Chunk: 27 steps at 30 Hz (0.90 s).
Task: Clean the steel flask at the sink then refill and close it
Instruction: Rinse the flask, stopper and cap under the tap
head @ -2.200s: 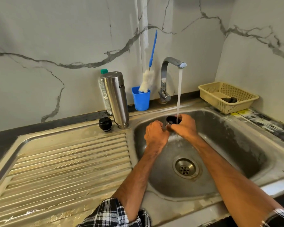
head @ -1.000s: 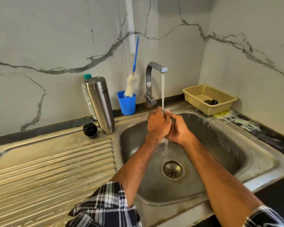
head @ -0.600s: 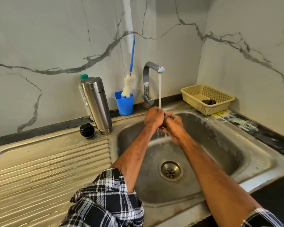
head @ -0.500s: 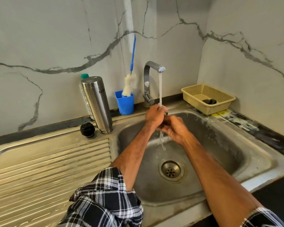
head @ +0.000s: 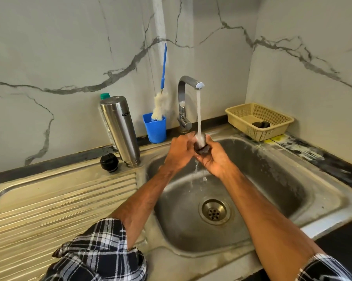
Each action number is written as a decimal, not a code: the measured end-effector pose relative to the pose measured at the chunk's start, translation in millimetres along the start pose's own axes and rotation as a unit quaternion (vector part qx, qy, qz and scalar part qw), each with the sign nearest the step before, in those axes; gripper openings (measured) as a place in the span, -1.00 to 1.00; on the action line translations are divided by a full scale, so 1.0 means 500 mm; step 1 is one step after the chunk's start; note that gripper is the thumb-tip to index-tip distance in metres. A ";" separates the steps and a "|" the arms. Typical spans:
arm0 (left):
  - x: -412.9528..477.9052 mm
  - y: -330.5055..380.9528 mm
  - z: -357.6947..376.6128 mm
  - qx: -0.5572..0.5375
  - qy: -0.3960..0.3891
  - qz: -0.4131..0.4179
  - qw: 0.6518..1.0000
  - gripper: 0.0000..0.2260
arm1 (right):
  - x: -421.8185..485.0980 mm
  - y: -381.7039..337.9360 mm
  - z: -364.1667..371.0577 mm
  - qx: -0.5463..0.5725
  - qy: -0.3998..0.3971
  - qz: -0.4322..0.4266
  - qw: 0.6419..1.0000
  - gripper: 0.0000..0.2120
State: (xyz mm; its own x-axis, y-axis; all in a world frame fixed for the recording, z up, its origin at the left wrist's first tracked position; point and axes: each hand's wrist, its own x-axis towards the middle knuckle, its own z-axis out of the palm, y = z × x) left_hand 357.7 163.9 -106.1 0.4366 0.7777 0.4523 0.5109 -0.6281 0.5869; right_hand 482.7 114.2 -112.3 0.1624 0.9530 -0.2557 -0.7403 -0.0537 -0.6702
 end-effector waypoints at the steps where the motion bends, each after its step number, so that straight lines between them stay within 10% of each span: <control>1: 0.007 -0.001 -0.007 0.019 0.005 -0.010 1.000 -0.80 | 0.004 -0.002 -0.003 -0.013 -0.001 -0.017 1.000 -0.66; 17: 0.115 -0.002 -0.017 -0.107 -0.051 -0.207 0.971 -0.42 | -0.005 0.000 0.017 -0.012 0.012 0.024 1.000 -0.59; 27: 0.133 0.016 -0.024 0.039 -0.127 -0.177 0.975 -0.45 | -0.013 -0.003 0.018 0.042 -0.010 0.050 0.998 -0.61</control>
State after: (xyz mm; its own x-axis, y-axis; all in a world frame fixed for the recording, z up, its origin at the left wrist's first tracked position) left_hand 381.8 210.6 -63.1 0.3871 0.9210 0.0430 0.7130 -0.3285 0.6194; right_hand 476.9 110.6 -103.4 0.0729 0.9499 -0.3040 -0.8038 -0.1245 -0.5818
